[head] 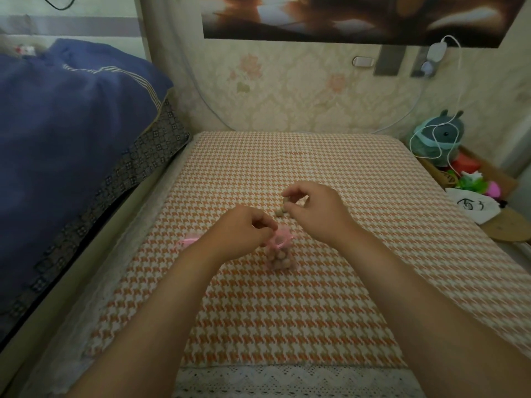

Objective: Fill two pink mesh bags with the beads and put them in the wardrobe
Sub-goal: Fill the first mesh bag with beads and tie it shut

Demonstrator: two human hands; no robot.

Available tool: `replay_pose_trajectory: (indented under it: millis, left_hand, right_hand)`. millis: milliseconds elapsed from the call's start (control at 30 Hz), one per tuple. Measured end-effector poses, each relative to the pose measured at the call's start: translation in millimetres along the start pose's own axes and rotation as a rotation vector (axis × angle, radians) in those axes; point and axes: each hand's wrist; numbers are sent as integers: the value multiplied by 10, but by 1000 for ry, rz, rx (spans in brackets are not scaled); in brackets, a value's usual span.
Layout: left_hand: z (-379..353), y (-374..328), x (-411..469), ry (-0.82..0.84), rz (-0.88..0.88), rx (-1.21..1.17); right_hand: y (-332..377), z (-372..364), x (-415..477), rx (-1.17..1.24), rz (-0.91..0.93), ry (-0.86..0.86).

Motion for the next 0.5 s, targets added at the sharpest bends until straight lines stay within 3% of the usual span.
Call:
replay_pose_trajectory:
  millis: [67, 267, 500]
  left_hand:
    - [6, -11, -20, -1, 7, -8]
    - [-23, -41, -103, -5, -1, -28]
    - [-8, -40, -144, -7, -11, -41]
  right_hand:
    - [131, 57, -88, 4, 28, 29]
    - [190, 141, -286, -308, 117, 197]
    - [105, 231, -321, -177, 64, 267]
Point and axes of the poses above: each hand's wrist, its own x-axis towards the middle knuckle, its own z-axis out of the back of the hand, y = z × x, and after that the axes turned 1 degree about y, right-handed
